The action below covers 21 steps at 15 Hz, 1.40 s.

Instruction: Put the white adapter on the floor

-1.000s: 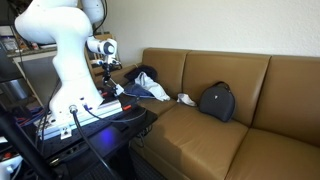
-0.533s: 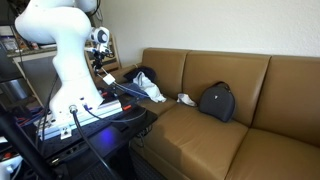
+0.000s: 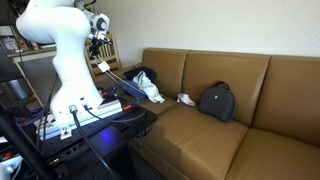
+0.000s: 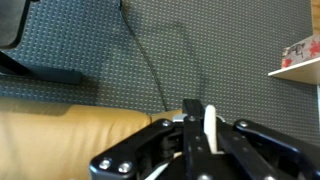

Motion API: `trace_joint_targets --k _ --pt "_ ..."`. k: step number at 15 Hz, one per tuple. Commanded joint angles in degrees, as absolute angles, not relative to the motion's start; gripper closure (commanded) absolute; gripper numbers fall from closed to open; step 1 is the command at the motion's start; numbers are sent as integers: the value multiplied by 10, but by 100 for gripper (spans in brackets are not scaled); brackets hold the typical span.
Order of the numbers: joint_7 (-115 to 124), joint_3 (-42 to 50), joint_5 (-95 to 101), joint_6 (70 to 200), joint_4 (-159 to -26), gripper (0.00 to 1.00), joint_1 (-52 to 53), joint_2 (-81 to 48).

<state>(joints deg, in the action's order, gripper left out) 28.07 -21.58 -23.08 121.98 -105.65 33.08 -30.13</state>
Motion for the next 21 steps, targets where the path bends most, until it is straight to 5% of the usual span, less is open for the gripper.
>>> trace_joint_targets --k 1,12,18,21 --pt "241 -234 -258 1193 -1039 100 322 -283" --pt "101 -258 -438 1336 -1156 100 244 -113" --pt "127 -235 -408 1320 -1132 100 246 -138" --pt "151 -235 -377 1179 -1009 100 247 -231"
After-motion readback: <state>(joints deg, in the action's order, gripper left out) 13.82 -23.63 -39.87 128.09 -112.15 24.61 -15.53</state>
